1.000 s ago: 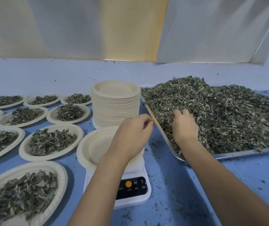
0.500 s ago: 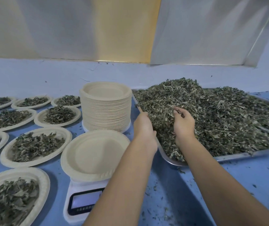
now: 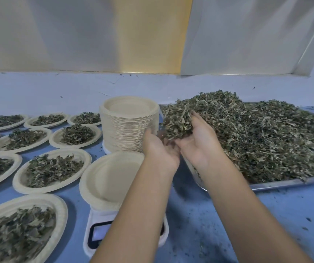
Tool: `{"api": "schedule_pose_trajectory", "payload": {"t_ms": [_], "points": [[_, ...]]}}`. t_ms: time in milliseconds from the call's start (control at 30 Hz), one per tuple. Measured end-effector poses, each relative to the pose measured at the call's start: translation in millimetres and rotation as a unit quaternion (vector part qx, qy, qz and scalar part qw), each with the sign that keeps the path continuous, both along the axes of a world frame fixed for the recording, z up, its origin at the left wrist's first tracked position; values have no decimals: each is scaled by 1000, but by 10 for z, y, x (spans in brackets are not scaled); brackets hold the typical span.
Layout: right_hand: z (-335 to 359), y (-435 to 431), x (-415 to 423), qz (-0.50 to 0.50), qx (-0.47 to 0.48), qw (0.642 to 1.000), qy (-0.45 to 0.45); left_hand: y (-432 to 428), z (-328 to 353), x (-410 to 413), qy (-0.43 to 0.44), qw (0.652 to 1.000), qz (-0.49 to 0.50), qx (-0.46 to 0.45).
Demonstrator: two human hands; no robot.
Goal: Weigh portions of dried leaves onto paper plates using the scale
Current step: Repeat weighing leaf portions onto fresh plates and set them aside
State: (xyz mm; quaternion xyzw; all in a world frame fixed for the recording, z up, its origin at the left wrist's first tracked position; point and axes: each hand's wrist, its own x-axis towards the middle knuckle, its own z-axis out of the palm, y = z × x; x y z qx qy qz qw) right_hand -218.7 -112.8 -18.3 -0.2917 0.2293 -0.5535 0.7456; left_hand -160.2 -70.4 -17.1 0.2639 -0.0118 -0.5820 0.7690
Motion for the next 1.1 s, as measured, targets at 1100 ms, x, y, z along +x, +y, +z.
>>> {"api": "schedule_pose_trajectory", "payload": {"t_ms": [1100], "points": [[-176,615,574,154,-465,619,613,771,-23,1160,-266,935,210,108]]}}
